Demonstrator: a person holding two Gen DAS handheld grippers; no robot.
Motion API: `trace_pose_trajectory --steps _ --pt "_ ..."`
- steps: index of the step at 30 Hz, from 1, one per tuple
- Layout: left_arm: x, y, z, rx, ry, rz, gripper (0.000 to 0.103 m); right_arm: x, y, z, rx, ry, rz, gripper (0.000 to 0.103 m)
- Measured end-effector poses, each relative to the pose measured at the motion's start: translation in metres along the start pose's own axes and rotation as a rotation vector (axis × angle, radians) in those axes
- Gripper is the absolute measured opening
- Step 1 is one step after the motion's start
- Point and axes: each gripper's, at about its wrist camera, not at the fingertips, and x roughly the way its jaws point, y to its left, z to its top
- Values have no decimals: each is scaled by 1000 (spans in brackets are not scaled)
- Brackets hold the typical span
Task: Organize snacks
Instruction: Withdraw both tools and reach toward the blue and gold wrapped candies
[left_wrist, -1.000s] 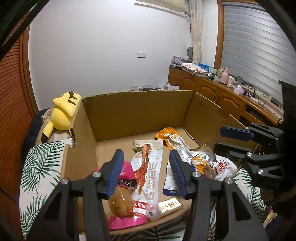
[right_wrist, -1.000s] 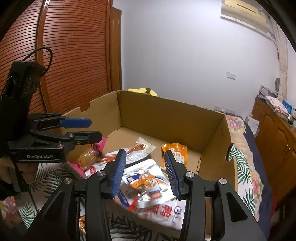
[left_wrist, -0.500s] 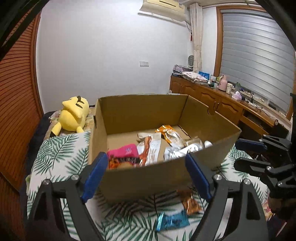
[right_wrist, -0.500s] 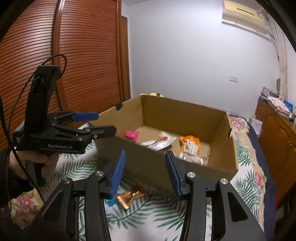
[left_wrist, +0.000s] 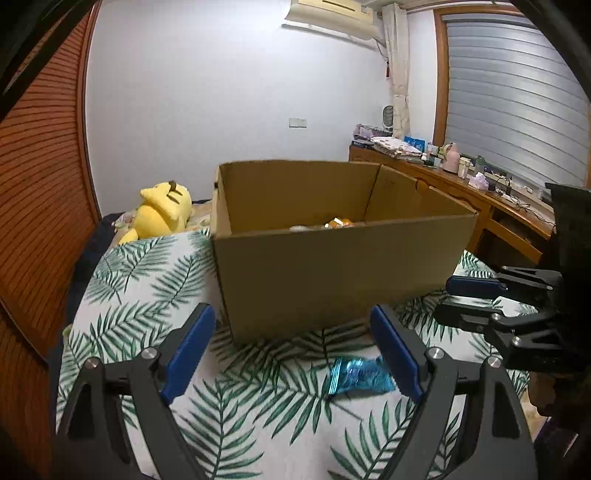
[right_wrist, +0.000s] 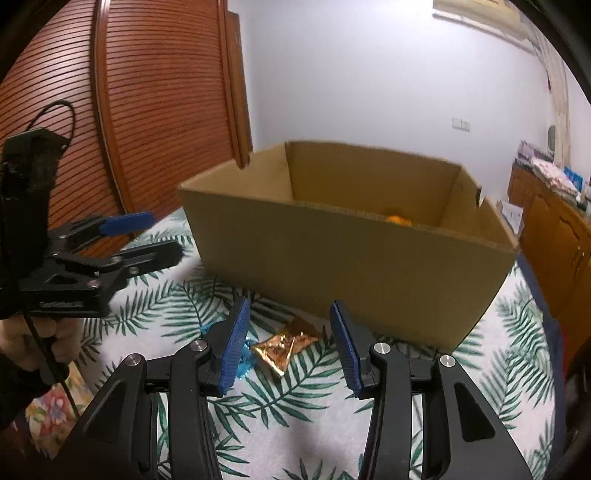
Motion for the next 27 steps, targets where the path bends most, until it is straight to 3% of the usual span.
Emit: trace_pose_trajectory --steps 9,21,25,27 --pt "18 13 -26 -37 38 24 86 38 -5 -8 64 87 12 43" --pt "24 28 -31 -122 64 0 86 69 -3 -14 91 216 -14 42" --pt "26 28 -33 -123 79 -13 86 67 -5 -18 84 229 -18 25" --pt "26 24 -34 -108 80 -14 86 65 -5 -19 85 226 -11 23"
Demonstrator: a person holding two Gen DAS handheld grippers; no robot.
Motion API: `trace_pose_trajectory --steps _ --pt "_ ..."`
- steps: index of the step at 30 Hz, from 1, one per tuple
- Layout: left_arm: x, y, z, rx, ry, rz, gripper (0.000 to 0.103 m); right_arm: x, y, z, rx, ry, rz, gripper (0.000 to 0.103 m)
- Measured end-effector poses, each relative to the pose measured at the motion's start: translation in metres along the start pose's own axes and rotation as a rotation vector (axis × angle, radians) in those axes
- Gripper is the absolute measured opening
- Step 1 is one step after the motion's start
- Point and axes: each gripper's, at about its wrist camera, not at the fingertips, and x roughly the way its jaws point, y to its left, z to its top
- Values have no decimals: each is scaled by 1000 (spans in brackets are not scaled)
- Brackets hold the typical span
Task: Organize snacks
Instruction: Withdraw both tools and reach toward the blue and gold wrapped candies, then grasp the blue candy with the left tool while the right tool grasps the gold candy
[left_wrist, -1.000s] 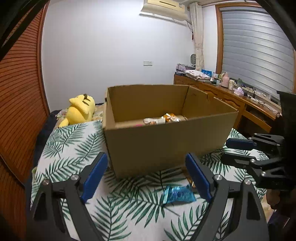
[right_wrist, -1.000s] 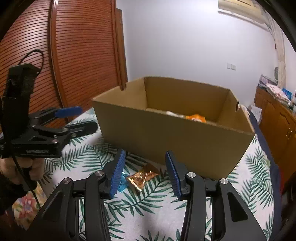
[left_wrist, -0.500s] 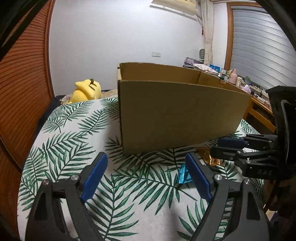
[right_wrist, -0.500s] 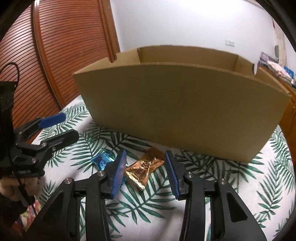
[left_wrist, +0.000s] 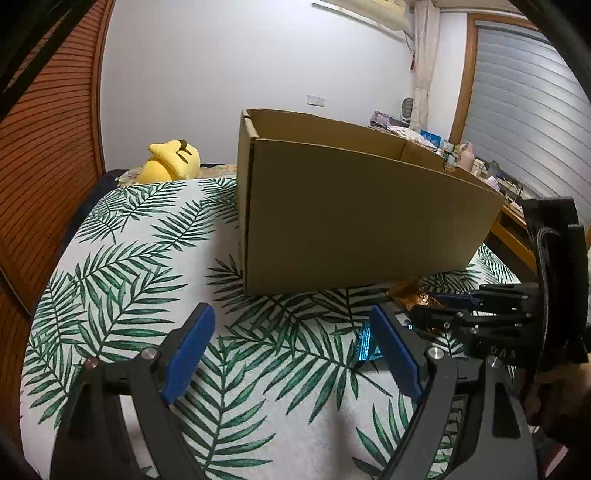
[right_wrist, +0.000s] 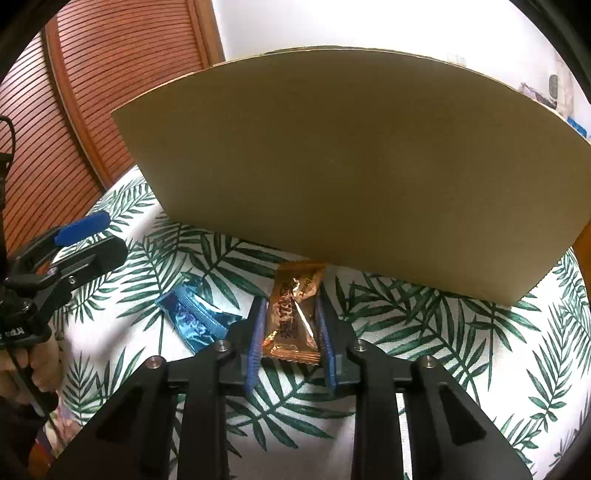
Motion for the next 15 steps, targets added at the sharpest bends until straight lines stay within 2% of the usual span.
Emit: trace_pose_trajectory --steps 8,15 --pt "0 -23 -1 129 4 -5 86 -32 -14 -21 -3 -68 9 21" --pt "14 -46 -2 247 100 -53 86 -59 -28 -37 42 -129 26 21"
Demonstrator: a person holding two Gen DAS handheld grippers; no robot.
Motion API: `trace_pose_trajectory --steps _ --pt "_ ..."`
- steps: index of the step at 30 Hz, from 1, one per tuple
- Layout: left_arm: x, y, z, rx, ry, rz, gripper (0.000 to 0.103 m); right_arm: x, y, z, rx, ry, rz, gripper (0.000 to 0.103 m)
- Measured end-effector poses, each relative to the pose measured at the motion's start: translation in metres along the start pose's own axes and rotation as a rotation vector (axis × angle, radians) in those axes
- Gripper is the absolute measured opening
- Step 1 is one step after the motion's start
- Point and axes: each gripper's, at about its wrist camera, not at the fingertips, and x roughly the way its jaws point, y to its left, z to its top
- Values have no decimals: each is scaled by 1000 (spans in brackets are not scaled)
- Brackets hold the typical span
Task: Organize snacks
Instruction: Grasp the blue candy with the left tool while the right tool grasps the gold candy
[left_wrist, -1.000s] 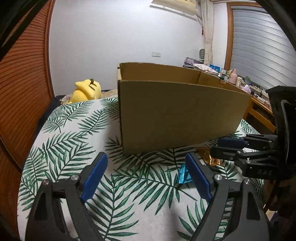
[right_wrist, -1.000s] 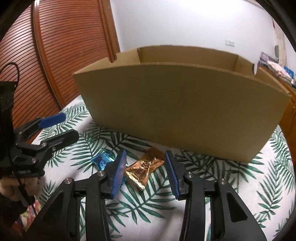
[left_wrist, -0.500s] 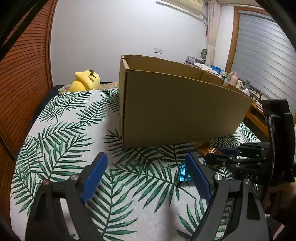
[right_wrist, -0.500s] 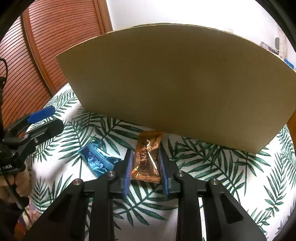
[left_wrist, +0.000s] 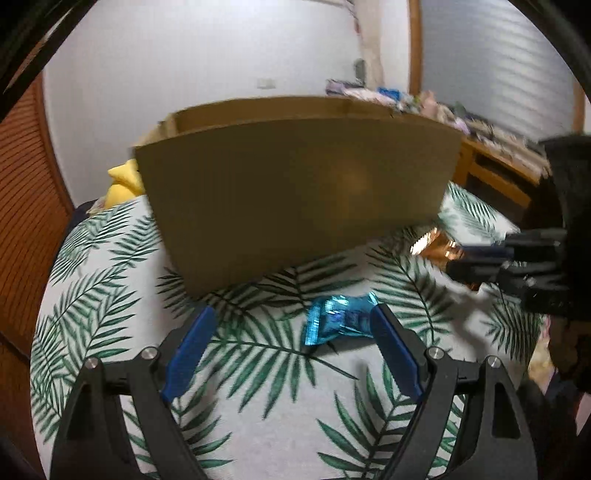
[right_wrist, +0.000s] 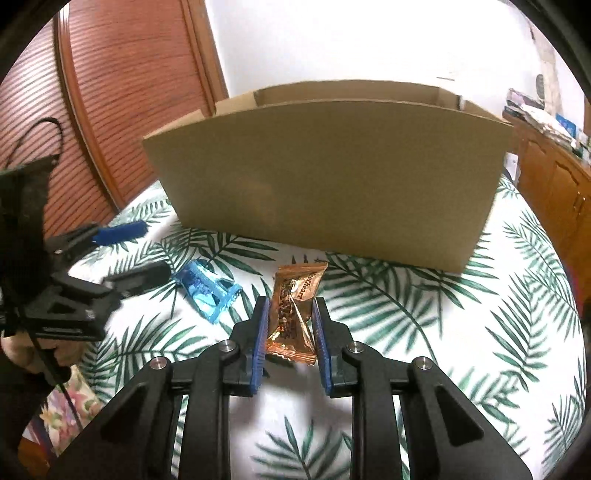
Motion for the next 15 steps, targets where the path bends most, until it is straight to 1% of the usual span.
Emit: trace_pose_trajectory --steps 3,8,10,15 --pt "5 -8 1 45 42 -18 86 -7 -1 -5 28 -13 20 21" --pt "11 -12 3 88 96 8 85 -16 -1 -9 27 -22 21 21" --pt "14 -12 4 91 121 21 83 -19 -2 -10 32 -26 27 21" --pt "21 -9 5 99 156 48 76 -24 0 -17 21 -35 22 21"
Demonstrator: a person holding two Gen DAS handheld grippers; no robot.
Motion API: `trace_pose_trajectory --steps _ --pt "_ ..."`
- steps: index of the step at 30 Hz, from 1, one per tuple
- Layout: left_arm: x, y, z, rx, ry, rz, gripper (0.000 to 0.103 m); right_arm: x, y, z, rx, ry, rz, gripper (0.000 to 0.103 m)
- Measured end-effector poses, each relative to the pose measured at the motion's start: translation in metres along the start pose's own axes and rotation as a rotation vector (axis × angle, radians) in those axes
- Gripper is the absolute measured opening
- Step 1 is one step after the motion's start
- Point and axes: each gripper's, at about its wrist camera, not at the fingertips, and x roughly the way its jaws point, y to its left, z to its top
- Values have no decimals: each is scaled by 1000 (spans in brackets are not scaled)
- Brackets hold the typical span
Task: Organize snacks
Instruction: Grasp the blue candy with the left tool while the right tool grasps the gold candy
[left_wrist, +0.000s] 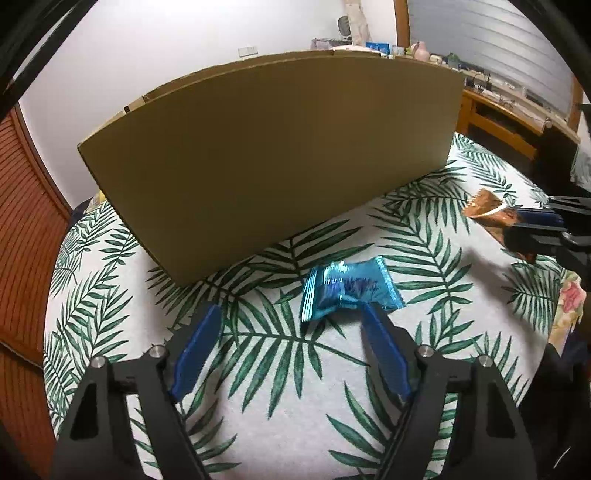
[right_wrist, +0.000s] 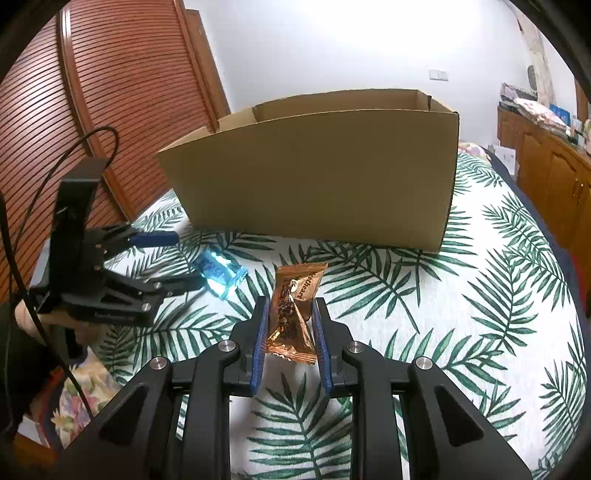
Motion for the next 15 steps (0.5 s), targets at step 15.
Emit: trace_pose_trajectory --steps 15 --pt "20 -18 31 30 21 -25 76 -7 -6 -16 10 -23 -19 22"
